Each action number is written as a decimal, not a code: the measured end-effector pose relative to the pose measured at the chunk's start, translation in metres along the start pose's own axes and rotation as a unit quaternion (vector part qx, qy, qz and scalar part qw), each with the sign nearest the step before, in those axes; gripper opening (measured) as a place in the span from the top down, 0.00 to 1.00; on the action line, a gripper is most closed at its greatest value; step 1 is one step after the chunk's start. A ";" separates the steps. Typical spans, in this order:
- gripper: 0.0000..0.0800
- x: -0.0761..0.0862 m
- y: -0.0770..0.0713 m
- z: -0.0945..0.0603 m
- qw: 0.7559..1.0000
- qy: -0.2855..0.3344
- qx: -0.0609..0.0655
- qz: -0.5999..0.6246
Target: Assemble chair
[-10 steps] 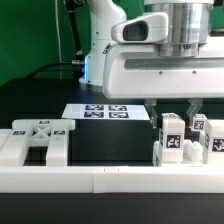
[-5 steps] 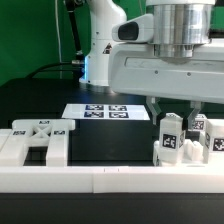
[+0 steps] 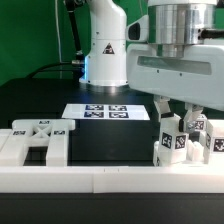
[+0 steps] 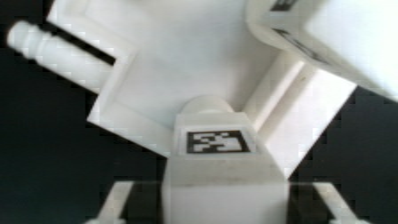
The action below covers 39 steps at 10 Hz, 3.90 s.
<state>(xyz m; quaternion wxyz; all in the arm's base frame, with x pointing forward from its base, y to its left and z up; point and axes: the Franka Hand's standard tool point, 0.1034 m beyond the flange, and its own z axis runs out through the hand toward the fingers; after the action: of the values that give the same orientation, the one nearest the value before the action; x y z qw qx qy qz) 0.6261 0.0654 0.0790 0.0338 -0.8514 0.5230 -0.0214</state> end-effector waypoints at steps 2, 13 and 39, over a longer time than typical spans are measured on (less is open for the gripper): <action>0.64 0.001 -0.001 0.000 0.995 0.001 0.004 0.097; 0.19 0.005 0.000 -0.001 0.964 -0.001 -0.005 -0.265; 0.64 0.003 0.001 0.002 1.000 -0.001 -0.002 -0.012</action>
Offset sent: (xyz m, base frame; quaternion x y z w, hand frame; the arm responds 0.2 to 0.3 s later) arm 0.0000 0.0000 0.0000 0.0000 0.0000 0.1296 0.9916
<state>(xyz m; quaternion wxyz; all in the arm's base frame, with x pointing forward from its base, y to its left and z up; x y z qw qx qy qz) 0.6262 0.0624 0.0770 0.0327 -0.8578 0.5125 -0.0200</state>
